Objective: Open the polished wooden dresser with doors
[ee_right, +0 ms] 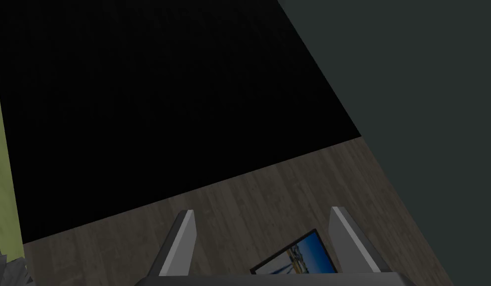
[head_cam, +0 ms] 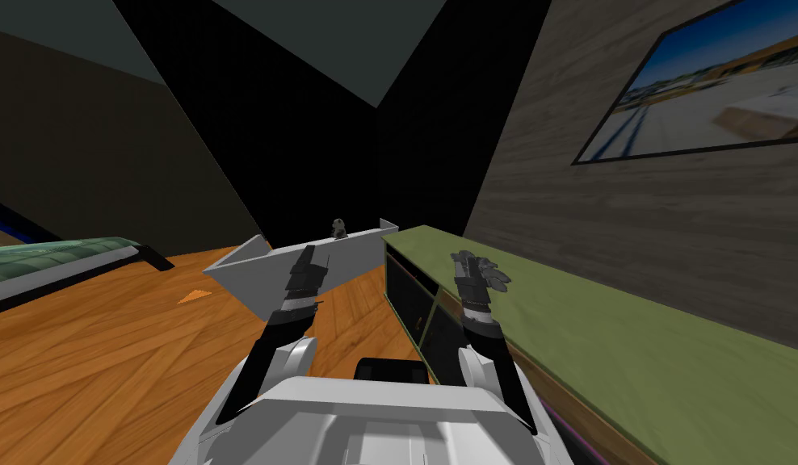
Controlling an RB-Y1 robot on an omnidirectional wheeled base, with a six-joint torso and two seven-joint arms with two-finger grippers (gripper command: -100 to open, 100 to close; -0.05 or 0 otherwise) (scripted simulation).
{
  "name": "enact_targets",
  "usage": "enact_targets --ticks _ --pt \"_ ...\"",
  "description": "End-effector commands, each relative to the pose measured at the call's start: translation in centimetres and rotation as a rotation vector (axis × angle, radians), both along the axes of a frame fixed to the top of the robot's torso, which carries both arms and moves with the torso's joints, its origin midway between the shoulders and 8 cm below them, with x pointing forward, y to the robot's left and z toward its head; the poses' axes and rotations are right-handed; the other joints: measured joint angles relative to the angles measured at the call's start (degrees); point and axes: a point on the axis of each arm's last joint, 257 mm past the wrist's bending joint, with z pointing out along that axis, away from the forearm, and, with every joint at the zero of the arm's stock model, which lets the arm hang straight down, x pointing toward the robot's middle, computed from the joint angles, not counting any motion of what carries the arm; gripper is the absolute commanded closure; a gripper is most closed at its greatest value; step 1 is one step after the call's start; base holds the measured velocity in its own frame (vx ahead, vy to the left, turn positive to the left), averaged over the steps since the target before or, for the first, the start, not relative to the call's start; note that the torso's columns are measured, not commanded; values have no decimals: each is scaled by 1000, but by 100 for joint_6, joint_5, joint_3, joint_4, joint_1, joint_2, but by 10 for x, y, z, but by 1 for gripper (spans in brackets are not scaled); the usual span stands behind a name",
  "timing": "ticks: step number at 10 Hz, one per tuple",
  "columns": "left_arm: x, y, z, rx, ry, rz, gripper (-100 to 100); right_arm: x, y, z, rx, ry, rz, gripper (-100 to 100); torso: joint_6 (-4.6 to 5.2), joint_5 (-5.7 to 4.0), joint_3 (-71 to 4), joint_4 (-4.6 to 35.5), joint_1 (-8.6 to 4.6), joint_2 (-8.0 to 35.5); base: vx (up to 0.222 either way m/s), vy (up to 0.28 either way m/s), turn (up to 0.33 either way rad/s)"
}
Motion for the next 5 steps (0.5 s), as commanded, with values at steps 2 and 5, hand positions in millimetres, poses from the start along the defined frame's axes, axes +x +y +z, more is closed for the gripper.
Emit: enact_targets --ticks 2,5 --pt "0 0 0 0 0 0 0 0 0 0 0 0 0 0 0 0 -1200 600 0 597 0 0 0" --pt "0 0 0 0 0 0 0 0 0 0 0 0 0 0 0 0 -3692 1846 0 1845 0 0 0"
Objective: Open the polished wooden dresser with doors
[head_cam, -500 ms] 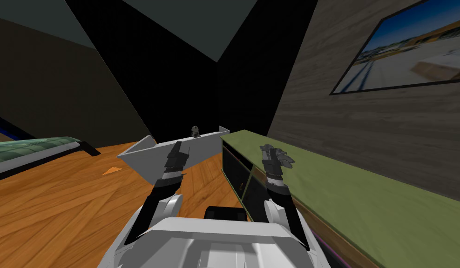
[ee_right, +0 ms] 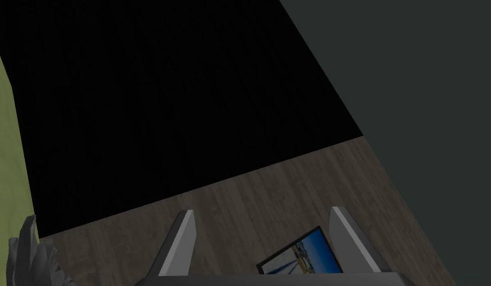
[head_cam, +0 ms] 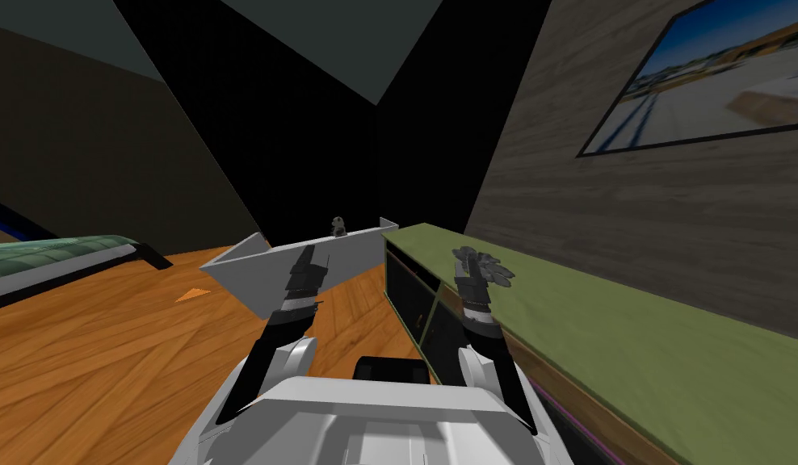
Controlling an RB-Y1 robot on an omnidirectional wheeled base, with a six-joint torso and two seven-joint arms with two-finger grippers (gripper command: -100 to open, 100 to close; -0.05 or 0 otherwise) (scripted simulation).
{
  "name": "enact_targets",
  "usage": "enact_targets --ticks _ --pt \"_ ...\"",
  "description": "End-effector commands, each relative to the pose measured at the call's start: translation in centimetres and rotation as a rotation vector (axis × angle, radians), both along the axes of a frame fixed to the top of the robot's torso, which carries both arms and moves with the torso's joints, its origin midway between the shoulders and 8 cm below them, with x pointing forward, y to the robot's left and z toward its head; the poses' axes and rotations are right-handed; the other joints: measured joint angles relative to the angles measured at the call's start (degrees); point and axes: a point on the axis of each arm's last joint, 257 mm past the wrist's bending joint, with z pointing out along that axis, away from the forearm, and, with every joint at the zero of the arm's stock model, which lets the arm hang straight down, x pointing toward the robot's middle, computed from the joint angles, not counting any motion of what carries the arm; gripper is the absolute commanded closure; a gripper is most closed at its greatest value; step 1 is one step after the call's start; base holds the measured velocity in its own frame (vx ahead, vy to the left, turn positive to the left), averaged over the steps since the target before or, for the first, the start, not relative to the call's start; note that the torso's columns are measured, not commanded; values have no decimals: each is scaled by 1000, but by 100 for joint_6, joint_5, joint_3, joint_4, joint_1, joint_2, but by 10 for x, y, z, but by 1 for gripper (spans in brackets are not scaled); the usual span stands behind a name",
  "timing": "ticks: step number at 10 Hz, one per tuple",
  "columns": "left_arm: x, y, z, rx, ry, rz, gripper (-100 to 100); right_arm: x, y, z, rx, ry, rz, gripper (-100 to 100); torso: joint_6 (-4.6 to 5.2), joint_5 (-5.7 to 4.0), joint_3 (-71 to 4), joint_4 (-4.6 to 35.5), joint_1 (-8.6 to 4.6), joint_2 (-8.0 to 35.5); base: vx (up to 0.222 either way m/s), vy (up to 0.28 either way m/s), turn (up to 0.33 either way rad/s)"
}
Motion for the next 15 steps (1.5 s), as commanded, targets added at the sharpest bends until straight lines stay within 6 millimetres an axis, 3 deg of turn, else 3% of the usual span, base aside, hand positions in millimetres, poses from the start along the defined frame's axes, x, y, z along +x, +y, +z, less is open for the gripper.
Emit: enact_targets --ticks 1,4,5,7,15 --pt "0 0 0 0 0 0 0 0 0 0 0 0 0 0 0 0 -844 423 0 424 0 0 0" --pt "0 0 0 0 0 0 0 0 0 0 0 0 0 0 0 0 -3381 1692 0 1693 0 0 0" --pt "0 0 0 0 0 0 0 -1 2 -1 -65 7 -5 -100 4 -11 -4228 2102 -10 2109 17 21 -4" --pt "0 0 0 0 0 0 0 -1 1 -7 -146 26 -21 -100 -1 -31 -4757 2314 -32 2310 10 44 -16" --pt "0 0 0 0 1 0 0 -5 -9 -37 -672 98 -151 -100 -13 -9 -4799 2359 -13 2328 28 69 -20"
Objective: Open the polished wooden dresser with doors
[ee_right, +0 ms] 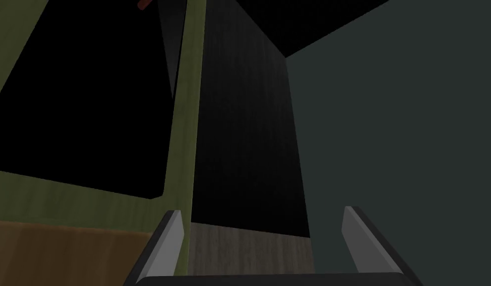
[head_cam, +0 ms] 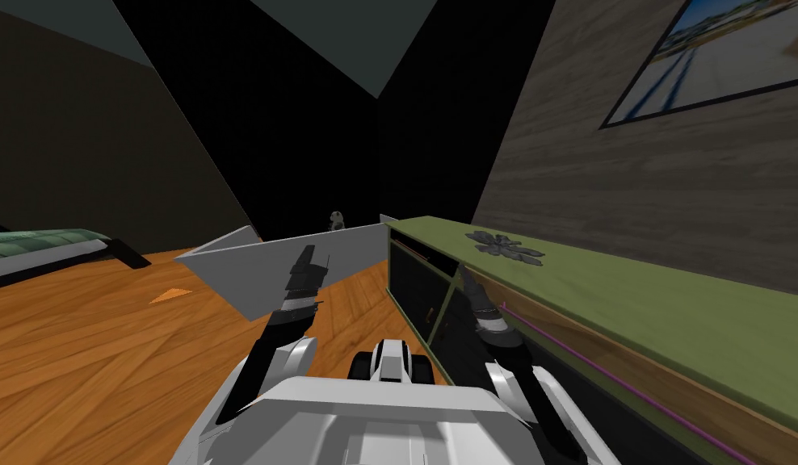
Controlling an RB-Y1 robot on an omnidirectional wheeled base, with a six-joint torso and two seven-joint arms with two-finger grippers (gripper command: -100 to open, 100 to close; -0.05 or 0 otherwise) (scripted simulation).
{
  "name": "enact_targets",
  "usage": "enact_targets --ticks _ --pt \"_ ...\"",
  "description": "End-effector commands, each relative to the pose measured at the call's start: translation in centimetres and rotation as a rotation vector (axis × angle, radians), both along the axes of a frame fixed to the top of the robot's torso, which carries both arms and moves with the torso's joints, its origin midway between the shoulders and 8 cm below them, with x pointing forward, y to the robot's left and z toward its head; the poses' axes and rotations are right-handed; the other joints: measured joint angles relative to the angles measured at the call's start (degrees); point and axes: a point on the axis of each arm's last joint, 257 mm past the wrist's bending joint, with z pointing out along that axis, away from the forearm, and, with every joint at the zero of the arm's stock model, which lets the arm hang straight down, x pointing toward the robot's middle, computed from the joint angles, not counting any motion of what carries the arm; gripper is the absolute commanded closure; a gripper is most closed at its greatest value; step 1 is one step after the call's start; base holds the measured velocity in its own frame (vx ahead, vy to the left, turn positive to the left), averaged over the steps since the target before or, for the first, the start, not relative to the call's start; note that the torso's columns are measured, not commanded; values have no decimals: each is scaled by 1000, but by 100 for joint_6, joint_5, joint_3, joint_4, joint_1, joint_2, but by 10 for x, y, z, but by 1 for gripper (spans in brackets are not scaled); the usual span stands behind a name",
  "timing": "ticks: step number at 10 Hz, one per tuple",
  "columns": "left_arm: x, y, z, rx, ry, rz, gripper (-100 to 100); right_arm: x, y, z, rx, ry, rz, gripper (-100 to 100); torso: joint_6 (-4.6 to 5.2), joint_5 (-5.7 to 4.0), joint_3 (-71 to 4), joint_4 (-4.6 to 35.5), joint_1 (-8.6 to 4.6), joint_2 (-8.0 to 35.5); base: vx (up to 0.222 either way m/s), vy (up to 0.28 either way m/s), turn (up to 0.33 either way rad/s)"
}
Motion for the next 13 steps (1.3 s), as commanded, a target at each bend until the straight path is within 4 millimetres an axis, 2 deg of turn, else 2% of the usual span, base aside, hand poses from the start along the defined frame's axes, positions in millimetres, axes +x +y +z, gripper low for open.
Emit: enact_targets --ticks 1,7,8,11,12,13 --pt "0 0 0 0 0 0 0 -3 -6 -12 -214 23 -48 -100 -1 3 4 5 6 8 50 91 -12" --pt "0 0 0 0 0 0 0 -7 -27 -40 -748 35 -130 -100 13 8 39 26 12 62 48 99 -25" --pt "0 0 0 0 0 0 0 -7 -26 -41 -764 35 -126 -100 13 7 36 25 7 57 20 65 -7" --pt "0 0 0 0 0 0 0 -8 -43 -57 -1044 30 -159 -100 14 11 34 24 22 54 29 92 -25" --pt "0 0 0 0 0 0 0 -8 -42 -57 -1058 27 -151 -100 13 11 32 23 20 51 36 64 -10" --pt "0 0 0 0 0 0 0 -8 -49 -63 -1158 22 -157 -100 12 7 32 23 5 51 27 67 -9"
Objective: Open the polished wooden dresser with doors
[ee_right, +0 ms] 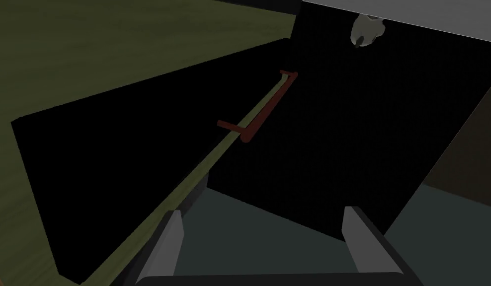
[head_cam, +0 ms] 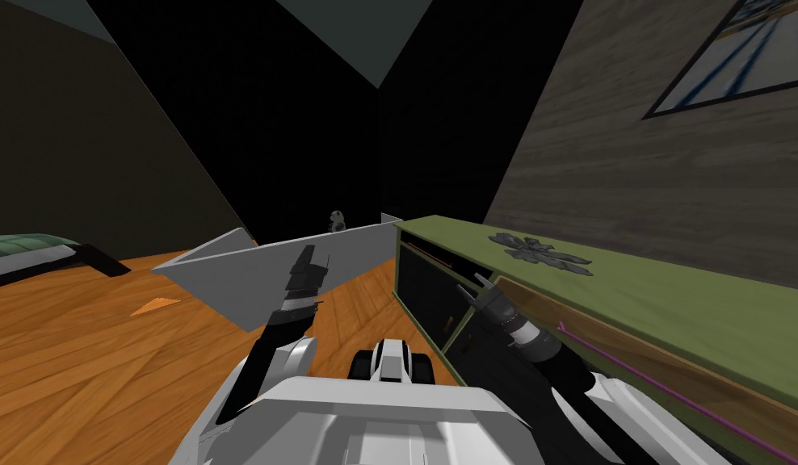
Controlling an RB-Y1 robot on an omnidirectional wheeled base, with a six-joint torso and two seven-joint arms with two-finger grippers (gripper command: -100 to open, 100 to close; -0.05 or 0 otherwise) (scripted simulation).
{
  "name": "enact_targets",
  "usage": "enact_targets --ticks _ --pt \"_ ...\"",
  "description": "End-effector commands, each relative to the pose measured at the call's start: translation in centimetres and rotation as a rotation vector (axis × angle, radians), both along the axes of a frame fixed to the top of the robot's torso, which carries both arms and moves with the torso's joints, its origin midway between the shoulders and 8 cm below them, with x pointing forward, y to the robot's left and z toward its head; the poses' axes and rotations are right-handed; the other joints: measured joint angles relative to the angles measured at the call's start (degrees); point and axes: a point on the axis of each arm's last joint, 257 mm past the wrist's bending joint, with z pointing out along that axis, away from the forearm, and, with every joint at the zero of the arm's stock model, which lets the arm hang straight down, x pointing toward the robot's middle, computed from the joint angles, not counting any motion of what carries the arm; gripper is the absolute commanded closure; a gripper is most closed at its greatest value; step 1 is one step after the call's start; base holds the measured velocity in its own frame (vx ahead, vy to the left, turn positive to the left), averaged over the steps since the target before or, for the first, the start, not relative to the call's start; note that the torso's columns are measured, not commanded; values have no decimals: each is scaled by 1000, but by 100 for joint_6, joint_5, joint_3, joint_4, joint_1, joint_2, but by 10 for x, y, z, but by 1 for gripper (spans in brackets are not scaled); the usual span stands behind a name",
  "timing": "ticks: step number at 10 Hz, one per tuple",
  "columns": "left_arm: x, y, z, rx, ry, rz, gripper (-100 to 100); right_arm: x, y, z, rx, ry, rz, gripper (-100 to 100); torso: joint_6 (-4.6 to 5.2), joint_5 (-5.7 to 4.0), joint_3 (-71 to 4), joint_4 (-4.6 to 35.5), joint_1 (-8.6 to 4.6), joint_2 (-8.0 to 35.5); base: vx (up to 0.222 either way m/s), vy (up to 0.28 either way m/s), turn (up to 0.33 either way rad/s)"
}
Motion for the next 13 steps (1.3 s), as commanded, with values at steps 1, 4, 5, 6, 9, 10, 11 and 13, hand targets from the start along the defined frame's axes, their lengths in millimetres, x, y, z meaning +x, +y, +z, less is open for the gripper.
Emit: enact_targets --ticks 1,4,5,6,9,10,11,13 --pt "0 0 0 0 0 0 0 1 -16 -11 -217 1 -8 -100 1 0 2 1 1 5 36 86 -30" --pt "0 0 0 0 0 0 0 2 -32 -20 -420 -1 -5 -100 1 2 3 1 7 5 36 83 -18" --pt "0 0 0 0 0 0 0 3 -41 -23 -513 -3 -5 -100 2 1 3 2 3 5 39 86 -28" --pt "0 0 0 0 0 0 0 4 -51 -26 -602 -7 -6 -100 2 2 2 1 9 3 40 90 -29" --pt "0 0 0 0 0 0 0 7 -68 -29 -792 -16 11 -100 1 2 4 2 8 7 27 76 -13" --pt "0 0 0 0 0 0 0 8 -77 -30 -873 -22 14 -100 2 2 2 1 8 3 37 89 -30" --pt "0 0 0 0 0 0 0 10 -84 -30 -955 -29 23 -100 1 3 0 0 11 1 50 101 -25" --pt "0 0 0 0 0 0 0 13 -98 -29 -1102 -44 41 -100 1 3 1 1 8 4 32 87 -20"
